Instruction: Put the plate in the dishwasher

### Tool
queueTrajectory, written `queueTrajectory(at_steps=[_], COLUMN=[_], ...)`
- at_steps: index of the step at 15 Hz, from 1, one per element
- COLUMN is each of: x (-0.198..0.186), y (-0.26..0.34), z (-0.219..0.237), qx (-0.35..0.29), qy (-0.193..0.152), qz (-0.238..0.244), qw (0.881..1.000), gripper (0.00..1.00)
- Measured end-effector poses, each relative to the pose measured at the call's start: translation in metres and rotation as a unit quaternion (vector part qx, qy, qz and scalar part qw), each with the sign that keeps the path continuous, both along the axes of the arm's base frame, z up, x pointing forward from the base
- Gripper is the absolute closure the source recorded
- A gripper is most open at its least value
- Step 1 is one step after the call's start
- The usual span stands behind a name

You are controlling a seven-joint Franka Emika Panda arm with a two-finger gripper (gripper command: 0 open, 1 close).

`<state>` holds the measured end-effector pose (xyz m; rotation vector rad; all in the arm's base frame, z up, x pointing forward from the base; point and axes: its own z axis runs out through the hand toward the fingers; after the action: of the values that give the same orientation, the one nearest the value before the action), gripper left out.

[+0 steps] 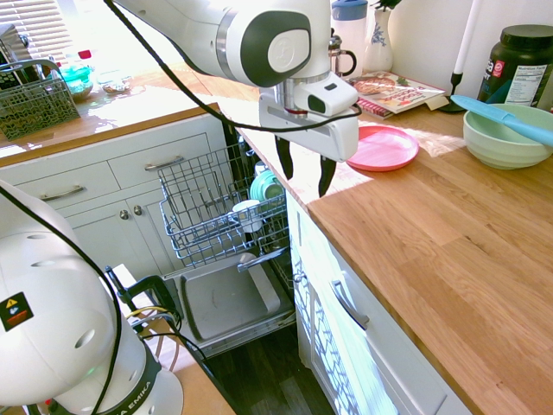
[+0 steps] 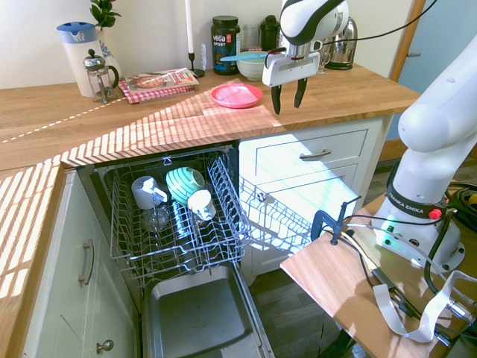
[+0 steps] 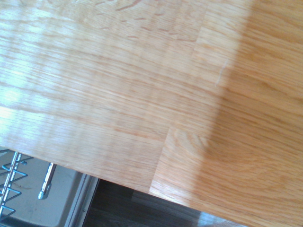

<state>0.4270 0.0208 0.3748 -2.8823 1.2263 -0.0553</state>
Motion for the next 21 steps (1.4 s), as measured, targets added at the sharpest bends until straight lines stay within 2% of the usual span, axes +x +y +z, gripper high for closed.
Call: queueTrajectory(at_steps=[2,6,8,13,15,17,18,21], x=[0.001,0.021,0.047,0.12,0.143,0.162,0.168,0.185], y=[-0.003,-0.033,-0.055,-0.121,-0.142,-0.154,-0.154,-0.144], z=[0.001,0.011,0.008,-0.021,-0.02,-0.012,-0.013,-0.027], qx=[0.005,0.035,0.062,0.108,0.134,0.173,0.192,0.226], qy=[-0.003,-0.062,-0.1,-0.14,-0.171,-0.195,-0.189,-0.139], qz=[-0.007,-0.039,-0.048,-0.062,-0.056,-0.019,0.008,0.069], qw=[1.0,0.997,0.992,0.982,0.975,0.965,0.963,0.962], gripper=[0.0,0.0,0.0,0.0,0.0,0.0,0.0,0.0])
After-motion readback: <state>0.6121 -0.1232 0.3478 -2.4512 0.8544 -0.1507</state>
